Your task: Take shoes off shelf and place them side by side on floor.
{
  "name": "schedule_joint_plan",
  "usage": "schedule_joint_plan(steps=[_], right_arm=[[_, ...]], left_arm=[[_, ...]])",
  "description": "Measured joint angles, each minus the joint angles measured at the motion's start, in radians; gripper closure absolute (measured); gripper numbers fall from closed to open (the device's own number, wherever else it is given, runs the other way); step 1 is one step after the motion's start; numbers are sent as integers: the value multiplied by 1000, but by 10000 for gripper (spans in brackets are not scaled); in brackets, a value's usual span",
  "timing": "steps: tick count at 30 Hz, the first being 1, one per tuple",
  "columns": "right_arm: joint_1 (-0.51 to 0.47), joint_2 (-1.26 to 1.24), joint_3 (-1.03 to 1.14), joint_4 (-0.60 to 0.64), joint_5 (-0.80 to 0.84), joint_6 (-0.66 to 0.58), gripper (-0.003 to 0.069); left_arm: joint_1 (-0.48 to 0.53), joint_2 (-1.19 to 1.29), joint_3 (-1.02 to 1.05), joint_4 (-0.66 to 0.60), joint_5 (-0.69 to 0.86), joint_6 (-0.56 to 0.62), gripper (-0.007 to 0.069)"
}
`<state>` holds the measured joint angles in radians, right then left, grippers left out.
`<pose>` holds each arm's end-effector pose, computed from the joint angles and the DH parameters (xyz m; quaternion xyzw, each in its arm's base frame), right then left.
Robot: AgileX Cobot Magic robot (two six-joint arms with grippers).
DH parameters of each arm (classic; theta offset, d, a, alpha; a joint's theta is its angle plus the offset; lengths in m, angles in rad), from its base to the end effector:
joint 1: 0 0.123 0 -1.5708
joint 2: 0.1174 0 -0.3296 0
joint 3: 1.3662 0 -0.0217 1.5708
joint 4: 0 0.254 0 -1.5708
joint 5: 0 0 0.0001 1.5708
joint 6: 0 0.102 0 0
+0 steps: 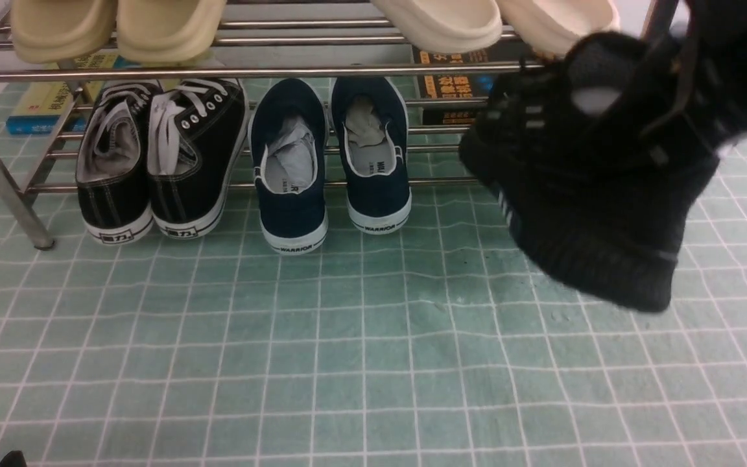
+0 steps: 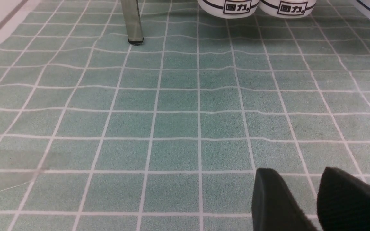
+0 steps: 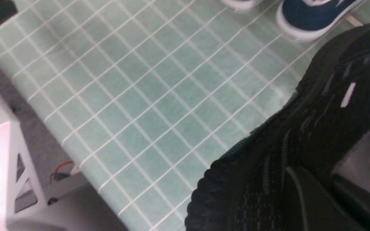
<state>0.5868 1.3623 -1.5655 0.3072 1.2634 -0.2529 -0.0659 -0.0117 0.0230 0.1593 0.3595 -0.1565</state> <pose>0.2029 0.1702 0.4647 -0.3838 0.8629 0.1992 0.2615 0.0221 0.0043 0.1705 0.0066 0.7985 0.0003 0.6019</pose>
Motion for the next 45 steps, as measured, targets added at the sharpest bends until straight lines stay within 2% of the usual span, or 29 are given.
schedule_joint_plan(steps=[5, 10, 15, 23, 38, 45], right_arm=[[105, 59, 52, -15, 0, 20, 647], [239, 136, 34, -156, 1, 99, 645], [315, 220, 0, -318, 1, 217, 646], [329, 348, -60, -422, -13, 291, 643], [329, 427, -74, -446, -62, 296, 639], [329, 427, -133, -485, -36, 294, 635]], left_arm=[[0, 0, 0, 0, 0, 0, 383], [0, 0, 0, 0, 0, 0, 383], [0, 0, 0, 0, 0, 0, 383], [0, 0, 0, 0, 0, 0, 383], [0, 0, 0, 1, 0, 0, 383], [0, 0, 0, 1, 0, 0, 383]])
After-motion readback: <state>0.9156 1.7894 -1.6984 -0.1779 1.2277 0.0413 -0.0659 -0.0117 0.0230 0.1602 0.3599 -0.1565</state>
